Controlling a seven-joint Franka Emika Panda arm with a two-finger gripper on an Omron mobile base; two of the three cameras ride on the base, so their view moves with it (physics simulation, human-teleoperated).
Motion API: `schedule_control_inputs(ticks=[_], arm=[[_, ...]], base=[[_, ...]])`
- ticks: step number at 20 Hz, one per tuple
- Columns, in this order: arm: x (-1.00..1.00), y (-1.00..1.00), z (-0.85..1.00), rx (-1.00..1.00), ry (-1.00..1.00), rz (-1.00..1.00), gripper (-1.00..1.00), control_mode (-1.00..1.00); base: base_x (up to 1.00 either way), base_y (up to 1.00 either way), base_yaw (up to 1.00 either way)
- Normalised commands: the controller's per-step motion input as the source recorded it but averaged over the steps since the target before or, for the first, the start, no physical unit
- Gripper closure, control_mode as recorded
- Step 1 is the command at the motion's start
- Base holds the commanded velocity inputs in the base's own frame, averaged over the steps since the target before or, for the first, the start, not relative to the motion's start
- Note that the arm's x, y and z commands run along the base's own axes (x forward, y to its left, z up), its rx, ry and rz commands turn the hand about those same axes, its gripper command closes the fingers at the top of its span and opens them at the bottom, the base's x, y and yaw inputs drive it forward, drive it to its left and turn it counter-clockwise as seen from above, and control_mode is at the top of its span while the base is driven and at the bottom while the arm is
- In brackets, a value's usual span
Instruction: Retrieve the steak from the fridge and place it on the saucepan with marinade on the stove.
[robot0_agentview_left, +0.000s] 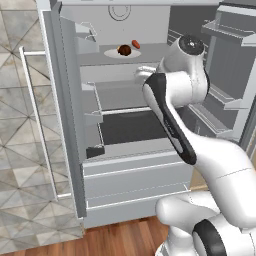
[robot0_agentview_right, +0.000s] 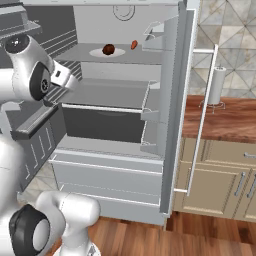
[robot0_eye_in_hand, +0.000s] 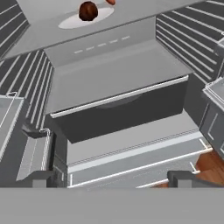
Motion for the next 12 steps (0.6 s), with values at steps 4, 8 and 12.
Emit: schedule_control_inputs(ticks=[4,8,12], arm=[[0.0,-0.39,-0.1,0.0,0.02,0.19,-1.0,-1.0],[-0.36,-0.32,-0.23,-0.06,0.0,0.29,-1.0,-1.0],[-0.34,-0.19,-0.26,-0.08,0.0,0.26,-1.0,-1.0]], base=[[0.0,0.0,0.0],[0.0,0.0,0.0],[0.0,0.0,0.0]])
